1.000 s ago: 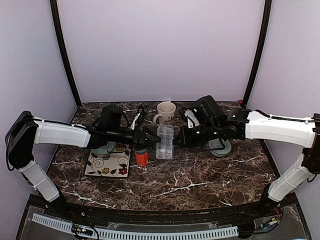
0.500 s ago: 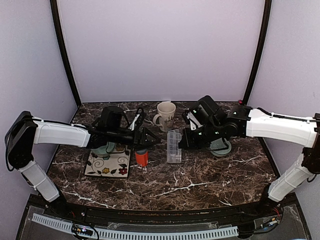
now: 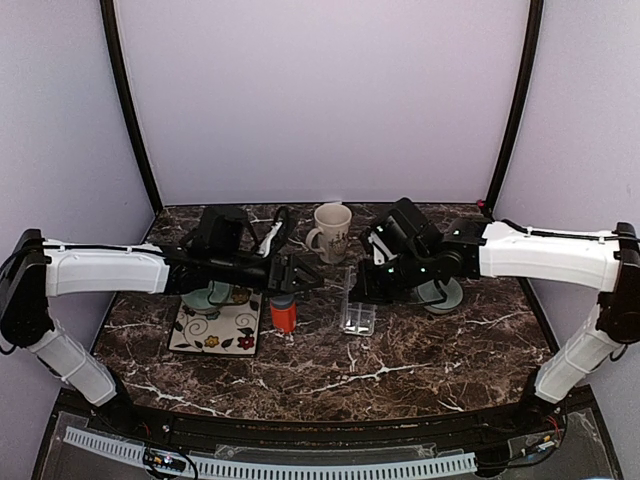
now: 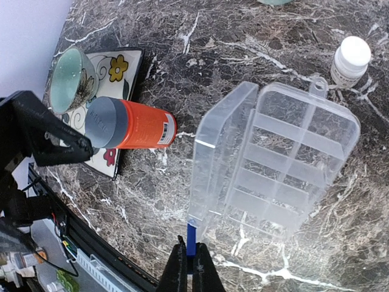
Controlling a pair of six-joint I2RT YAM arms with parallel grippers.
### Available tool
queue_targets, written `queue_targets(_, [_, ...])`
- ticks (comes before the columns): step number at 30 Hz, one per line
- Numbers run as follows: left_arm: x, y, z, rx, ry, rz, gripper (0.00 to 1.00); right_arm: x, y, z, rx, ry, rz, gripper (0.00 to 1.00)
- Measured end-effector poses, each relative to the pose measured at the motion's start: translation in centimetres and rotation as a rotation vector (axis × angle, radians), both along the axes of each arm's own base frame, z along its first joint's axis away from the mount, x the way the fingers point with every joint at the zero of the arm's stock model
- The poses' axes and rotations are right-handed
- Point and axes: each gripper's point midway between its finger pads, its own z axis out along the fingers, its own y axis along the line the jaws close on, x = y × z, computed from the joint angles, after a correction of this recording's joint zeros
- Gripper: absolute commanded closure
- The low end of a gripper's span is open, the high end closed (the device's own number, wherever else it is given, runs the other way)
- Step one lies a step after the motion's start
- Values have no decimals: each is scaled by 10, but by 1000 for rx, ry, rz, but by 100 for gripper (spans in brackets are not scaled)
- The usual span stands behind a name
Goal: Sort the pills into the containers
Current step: Pass from the right arm to the left
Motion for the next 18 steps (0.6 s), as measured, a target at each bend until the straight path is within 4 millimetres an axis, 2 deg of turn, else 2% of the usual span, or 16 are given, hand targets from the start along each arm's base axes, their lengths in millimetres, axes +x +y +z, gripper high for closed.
queue_targets(5, [-15, -13, 4, 64, -89, -25, 24, 3, 7, -4, 30, 34, -42, 100])
queue_targets(9, [-26, -20, -2, 137, -156, -35, 23, 7, 14, -5, 54, 63, -75, 100])
queue_targets(18, [-30, -16, -20, 299, -283, 13, 23, 13, 30, 7, 138, 103, -119, 100])
